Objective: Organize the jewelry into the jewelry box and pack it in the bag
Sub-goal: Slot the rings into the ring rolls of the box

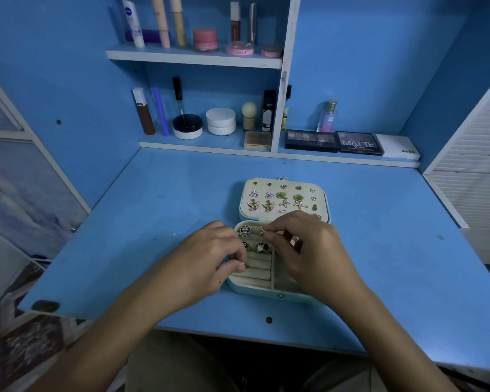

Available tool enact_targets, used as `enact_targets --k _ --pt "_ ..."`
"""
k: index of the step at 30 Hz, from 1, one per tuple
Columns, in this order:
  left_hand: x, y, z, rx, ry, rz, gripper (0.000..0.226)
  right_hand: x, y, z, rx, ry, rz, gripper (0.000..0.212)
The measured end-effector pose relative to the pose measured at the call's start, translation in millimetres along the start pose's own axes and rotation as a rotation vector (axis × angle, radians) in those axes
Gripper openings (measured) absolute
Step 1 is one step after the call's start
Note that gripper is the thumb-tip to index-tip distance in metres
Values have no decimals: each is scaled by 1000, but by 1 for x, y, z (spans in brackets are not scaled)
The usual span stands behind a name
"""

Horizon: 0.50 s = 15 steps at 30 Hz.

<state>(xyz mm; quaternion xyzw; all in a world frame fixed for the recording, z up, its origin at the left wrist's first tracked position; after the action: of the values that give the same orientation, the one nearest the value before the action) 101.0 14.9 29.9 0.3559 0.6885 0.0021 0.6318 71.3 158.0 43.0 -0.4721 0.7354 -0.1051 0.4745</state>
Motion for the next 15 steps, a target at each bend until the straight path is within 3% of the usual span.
enact_targets --k 5,10,15 --pt "-3 4 -2 40 33 -46 12 2 -2 2 -2 -14 -2 12" --pt "-2 10 -3 114 17 -102 28 1 -3 2 -19 -31 -9 10" --pt "-2 6 -4 25 -16 -64 13 2 -7 6 -41 -87 -19 13"
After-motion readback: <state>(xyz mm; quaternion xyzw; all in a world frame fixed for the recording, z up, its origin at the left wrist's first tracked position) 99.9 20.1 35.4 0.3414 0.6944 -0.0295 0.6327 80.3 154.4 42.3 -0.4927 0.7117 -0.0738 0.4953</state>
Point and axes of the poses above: each hand's wrist, its own z-axis away from the middle knuckle, its own x-axis out of the palm, y = z × x, the point moved 9 cm from there along -z, towards the middle knuckle, and after that the axes turned 1 degree about -y, right-handed, at the moved point
